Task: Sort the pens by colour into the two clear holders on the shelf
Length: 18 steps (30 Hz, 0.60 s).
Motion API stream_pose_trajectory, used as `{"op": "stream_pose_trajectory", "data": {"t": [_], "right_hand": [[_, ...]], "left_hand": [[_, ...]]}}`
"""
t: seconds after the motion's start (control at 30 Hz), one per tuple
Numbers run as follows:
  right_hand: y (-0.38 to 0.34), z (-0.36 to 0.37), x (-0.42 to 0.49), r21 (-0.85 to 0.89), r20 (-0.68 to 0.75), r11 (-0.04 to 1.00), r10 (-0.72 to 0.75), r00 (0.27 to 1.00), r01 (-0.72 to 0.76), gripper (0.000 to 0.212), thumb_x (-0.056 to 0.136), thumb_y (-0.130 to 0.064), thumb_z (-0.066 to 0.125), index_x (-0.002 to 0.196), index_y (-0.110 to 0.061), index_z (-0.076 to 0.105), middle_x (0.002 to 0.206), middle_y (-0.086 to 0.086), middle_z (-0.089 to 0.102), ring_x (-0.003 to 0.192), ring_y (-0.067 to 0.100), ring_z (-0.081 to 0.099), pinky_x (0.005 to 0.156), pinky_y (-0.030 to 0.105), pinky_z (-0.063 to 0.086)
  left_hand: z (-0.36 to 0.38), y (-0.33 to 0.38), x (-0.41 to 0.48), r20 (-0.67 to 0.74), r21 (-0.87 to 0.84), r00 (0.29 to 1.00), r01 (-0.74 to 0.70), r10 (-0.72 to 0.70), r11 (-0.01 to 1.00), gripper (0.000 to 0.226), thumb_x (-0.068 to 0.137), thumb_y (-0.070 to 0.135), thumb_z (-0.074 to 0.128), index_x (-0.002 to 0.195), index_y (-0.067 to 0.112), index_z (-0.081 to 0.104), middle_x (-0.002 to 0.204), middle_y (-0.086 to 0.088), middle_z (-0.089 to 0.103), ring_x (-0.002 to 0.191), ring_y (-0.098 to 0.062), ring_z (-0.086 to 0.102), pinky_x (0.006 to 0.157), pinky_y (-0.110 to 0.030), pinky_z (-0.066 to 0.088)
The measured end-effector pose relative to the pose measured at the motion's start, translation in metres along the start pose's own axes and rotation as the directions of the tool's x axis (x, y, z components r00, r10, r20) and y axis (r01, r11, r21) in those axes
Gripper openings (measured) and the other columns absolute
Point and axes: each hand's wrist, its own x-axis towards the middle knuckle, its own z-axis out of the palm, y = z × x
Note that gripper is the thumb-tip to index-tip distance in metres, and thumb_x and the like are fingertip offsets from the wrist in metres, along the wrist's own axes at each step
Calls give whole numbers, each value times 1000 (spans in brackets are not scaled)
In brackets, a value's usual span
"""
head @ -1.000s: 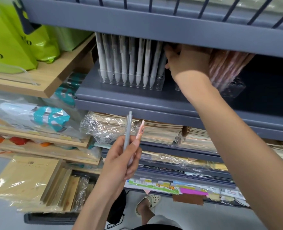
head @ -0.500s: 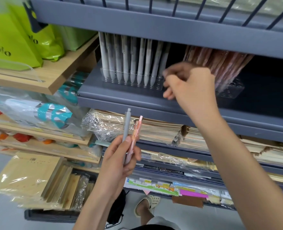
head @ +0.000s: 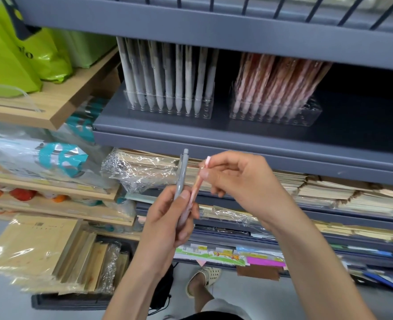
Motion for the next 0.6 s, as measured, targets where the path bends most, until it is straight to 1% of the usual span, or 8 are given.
{"op": "stream_pose_trajectory", "data": {"t": [0.1, 0.17, 0.23, 0.33, 0.4, 0.5, 0.53, 0.6], "right_hand": [[-1, -8, -3, 94, -167, 993, -50, 985, 66, 15, 87, -7, 67, 91, -19, 74, 82, 2, 74, 65, 11, 66, 59, 20, 52], [-1, -13, -5, 152, -226, 984, -57, 973, 93, 16, 89, -6, 64, 95, -18, 73, 85, 4, 75, 69, 15, 69, 63, 22, 55], [1, -15, -9, 168, -198, 982, -54, 979, 88, 16, 90, -7, 64, 101, -16, 72, 86, 5, 75, 73, 18, 71, 65, 23, 56], [9, -18, -15, 136, -116, 989, -36, 993, 51, 17, 89, -10, 67, 105, -16, 71, 83, 8, 74, 74, 16, 71, 66, 21, 55], [13, -26, -18, 129, -131, 991, -24, 991, 41, 17, 90, -10, 67, 105, -16, 71, 84, 7, 75, 75, 16, 71, 67, 22, 56], [13, -53, -22, 138, -294, 985, -56, 954, 100, 15, 93, -13, 63, 106, -18, 70, 86, 5, 76, 81, 19, 73, 75, 27, 58], [12, -65, -23, 134, -373, 981, -83, 924, 142, 15, 94, -14, 63, 107, -19, 69, 88, 5, 76, 83, 20, 73, 76, 26, 58], [9, -92, -25, 82, -529, 969, -156, 834, 233, 14, 95, -16, 62, 108, -19, 67, 90, 5, 75, 87, 21, 73, 78, 26, 58]], "left_hand": [[1, -3, -1, -16, 68, 999, -32, 34, 997, 25, 96, 35, 55, 105, 13, 63, 82, -10, 59, 42, -13, 32, 38, -20, 28], [2, -4, -1, -27, 97, 999, -36, 39, 995, 23, 96, 33, 55, 106, 15, 64, 83, -7, 59, 42, -12, 33, 38, -20, 28], [5, -5, -1, -23, 120, 999, -45, 48, 992, 19, 96, 30, 56, 105, 16, 64, 82, -5, 59, 42, -11, 33, 38, -20, 29], [14, -8, 1, -8, 135, 998, -59, 60, 989, 18, 96, 30, 56, 103, 15, 63, 81, -4, 58, 41, -11, 33, 39, -20, 28], [20, -9, 2, 3, 144, 998, -57, 57, 988, 20, 96, 30, 56, 105, 15, 65, 81, -4, 59, 41, -11, 32, 39, -19, 28], [26, -13, 2, 0, 145, 1000, -30, 31, 989, 23, 97, 33, 56, 110, 19, 68, 78, -3, 58, 42, -10, 30, 39, -19, 26], [28, -15, 2, -5, 145, 1000, -10, 11, 989, 22, 98, 35, 57, 110, 20, 69, 74, -1, 55, 42, -10, 28, 39, -19, 25], [35, -20, 3, -14, 154, 999, 35, -33, 987, 24, 94, 38, 57, 107, 22, 70, 65, 2, 46, 44, -9, 25, 39, -18, 24]]}}
